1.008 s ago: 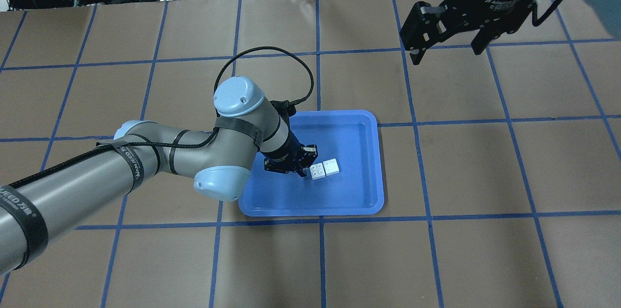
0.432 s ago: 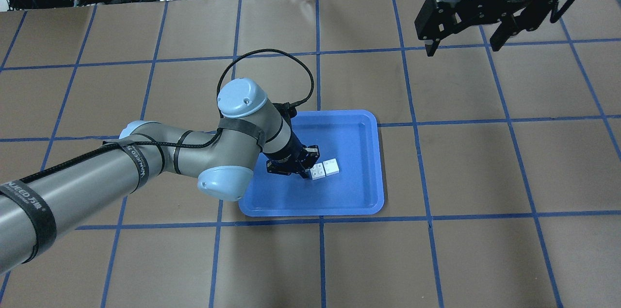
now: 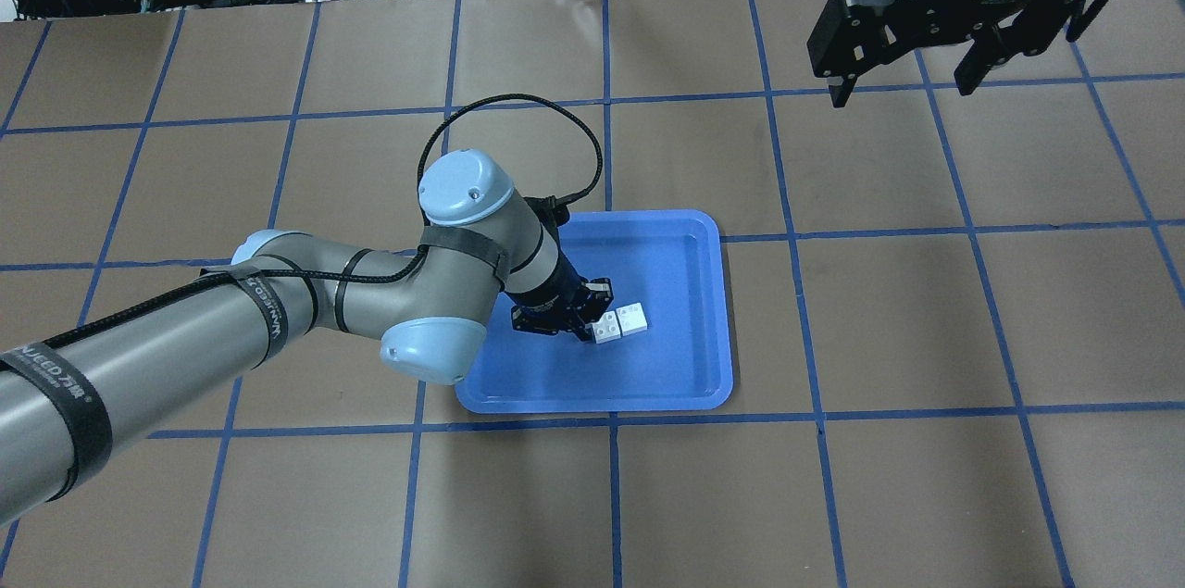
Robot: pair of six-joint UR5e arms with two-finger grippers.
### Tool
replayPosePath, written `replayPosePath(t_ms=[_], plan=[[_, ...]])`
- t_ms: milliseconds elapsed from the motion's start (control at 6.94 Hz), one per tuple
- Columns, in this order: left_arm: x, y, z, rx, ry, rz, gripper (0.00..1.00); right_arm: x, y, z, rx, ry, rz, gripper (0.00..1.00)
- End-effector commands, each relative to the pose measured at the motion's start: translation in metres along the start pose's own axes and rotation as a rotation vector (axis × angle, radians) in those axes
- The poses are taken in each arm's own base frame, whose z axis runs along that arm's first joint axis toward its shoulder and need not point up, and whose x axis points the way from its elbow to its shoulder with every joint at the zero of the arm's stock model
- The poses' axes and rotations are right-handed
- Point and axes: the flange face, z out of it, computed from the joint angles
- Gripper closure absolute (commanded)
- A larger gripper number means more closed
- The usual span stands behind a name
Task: Assemble white blocks and place on blue tray
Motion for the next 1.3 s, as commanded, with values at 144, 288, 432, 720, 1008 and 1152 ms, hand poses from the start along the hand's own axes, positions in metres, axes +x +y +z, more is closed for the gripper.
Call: replayPosePath(t_ms=[144,288,432,720,1008,1152], plan=[[0.001,0.000,-0.001,0.004,0.000,-0.004,1.00,0.000,-0.005,-0.002,0.029,-0.007,0.003,0.00],[0.001,0.000,-0.001,0.005,0.001,-0.003,1.00,-0.001,-0.005,-0.002,0.029,-0.010,0.003,0.00],[0.004,0.000,-0.012,0.025,0.011,0.016,1.00,-0.001,-0.005,0.000,0.026,-0.010,0.003,0.00],[0.001,-0.016,-0.036,0.065,0.013,0.044,0.98,-0.001,-0.005,0.000,0.026,-0.010,0.003,0.00],[-0.022,-0.049,-0.072,0.090,-0.013,0.044,0.96,-0.001,-0.004,-0.001,0.026,-0.010,0.003,0.00],[-0.025,-0.065,-0.112,0.100,-0.075,0.067,0.94,-0.001,-0.005,-0.001,0.028,-0.014,0.004,0.00]])
